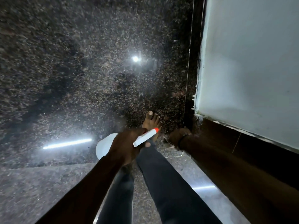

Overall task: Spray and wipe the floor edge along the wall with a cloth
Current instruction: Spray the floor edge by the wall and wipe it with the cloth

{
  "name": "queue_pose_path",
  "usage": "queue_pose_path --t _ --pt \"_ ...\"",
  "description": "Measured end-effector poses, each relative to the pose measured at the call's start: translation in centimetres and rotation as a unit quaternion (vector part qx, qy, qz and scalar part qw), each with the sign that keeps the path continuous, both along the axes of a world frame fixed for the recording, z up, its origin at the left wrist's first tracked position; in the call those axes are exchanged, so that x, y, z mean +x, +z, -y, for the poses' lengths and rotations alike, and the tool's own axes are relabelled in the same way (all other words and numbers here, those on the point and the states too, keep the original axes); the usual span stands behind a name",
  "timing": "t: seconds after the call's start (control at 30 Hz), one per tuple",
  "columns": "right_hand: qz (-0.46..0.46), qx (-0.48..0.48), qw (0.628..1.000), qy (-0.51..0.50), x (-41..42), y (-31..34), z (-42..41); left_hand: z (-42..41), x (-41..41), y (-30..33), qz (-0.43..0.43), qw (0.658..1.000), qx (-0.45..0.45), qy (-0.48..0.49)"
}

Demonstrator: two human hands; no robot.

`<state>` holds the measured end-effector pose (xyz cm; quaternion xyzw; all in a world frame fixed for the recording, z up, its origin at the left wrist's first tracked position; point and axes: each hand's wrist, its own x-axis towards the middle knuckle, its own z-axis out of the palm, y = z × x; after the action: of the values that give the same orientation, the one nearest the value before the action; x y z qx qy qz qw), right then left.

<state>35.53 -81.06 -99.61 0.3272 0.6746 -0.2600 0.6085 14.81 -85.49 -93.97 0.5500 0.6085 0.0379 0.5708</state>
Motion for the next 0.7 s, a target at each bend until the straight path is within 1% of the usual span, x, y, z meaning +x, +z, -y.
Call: queue_pose_path --t 0.1,0.17,0.23,0.3,0.43,0.5,0.53,0.57,0.6,0.63,0.67,0.7 --pt "-0.027 -0.040 0.999 0.013 -0.2 0.5 0.0 -1.7 0.1 0.2 0.000 1.000 0.018 -0.003" --pt "-0.029 -0.071 0.997 0.020 -0.1 0.8 -0.1 -2.6 0.3 0.1 -0.013 0.999 0.028 -0.022" --pt "-0.053 -0.068 0.996 0.010 -0.2 1.3 -0.3 -3.3 0.6 0.0 -0.024 0.998 0.022 -0.050" --pt "-0.068 -0.046 0.997 -0.009 0.2 1.7 -0.5 -3.7 0.8 -0.3 -0.020 0.998 0.026 -0.045" --pt "-0.086 0.011 0.996 0.010 1.0 1.8 -1.2 -4.9 0.8 -0.1 -0.005 0.999 0.038 -0.024" --pt "-0.085 0.043 0.995 -0.012 1.4 1.3 -1.9 -5.5 0.7 0.2 0.000 1.000 0.027 -0.013" --pt "-0.099 0.075 0.992 -0.017 1.7 0.6 -2.5 -5.7 0.7 0.1 0.008 1.000 0.025 -0.007" --pt "-0.121 0.127 0.984 -0.007 2.0 0.0 -3.1 -5.8 0.8 0.1 0.015 0.999 0.029 -0.002" --pt "-0.126 0.176 0.976 0.008 2.0 -0.3 -4.0 -6.1 0.8 -0.2 0.014 0.999 0.032 -0.001" --pt "-0.121 0.203 0.971 0.027 2.1 -0.5 -5.0 -6.3 0.7 -0.6 0.009 0.999 0.037 -0.001" --pt "-0.097 0.173 0.980 0.031 2.4 -1.0 -5.7 -6.5 0.5 -0.9 0.003 0.999 0.040 -0.002" --pt "-0.064 0.124 0.990 0.024 2.7 -1.8 -6.3 -6.6 0.5 -1.2 -0.002 0.999 0.045 -0.005"
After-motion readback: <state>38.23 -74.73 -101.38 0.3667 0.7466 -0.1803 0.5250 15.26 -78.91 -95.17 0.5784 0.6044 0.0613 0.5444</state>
